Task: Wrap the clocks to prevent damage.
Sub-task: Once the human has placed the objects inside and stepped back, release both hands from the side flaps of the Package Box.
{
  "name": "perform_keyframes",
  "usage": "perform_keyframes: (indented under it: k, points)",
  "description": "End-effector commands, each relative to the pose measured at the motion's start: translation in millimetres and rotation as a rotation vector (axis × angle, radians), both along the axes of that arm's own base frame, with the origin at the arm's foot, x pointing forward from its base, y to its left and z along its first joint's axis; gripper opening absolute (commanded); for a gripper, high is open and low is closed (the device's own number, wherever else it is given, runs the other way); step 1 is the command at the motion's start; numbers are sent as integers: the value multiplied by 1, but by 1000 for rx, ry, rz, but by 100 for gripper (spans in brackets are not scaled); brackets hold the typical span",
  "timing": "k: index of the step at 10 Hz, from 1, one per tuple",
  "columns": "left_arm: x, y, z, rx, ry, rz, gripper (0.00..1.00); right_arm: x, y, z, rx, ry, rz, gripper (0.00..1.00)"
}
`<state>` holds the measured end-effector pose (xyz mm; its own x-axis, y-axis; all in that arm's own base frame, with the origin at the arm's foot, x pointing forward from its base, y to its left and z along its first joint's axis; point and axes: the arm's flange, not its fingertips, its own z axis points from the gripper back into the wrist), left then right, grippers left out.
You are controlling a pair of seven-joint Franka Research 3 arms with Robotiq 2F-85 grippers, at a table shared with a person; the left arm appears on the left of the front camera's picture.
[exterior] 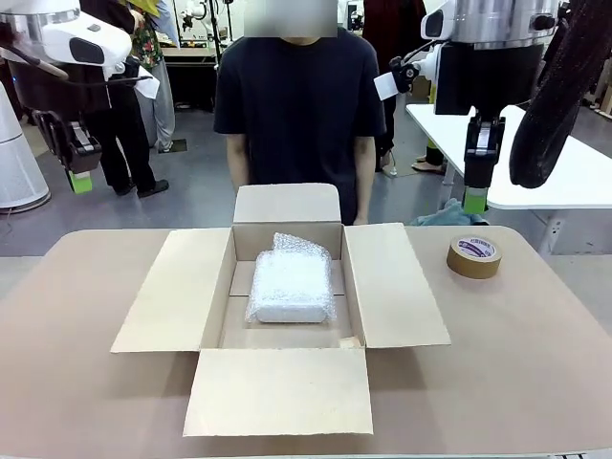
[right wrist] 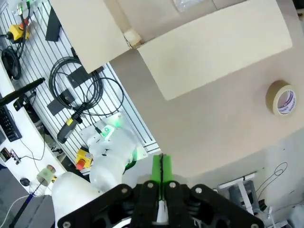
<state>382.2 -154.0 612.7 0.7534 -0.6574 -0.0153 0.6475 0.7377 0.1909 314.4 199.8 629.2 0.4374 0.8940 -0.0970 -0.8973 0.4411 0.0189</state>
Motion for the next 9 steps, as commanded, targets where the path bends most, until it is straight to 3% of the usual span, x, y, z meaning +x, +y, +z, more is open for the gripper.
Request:
perform_keyframes:
  k: [1,3,4,6,9]
  points:
    - [-4,2,6,4,-14,-29,0,1,-4,1,-7,-3,16,1]
    - [6,31,13,-163,84,-233,0,0,-39,-4,126,-5,165,1]
    - [10,39,10,-173,47,-367,0,-5,-56,-8,154,17,261,1]
    - [18,47,2,-155,18,-491,0,-4,-93,-18,208,99,395,1]
    - [34,69,-16,-213,96,-606,0,1,-121,-36,242,198,514,1]
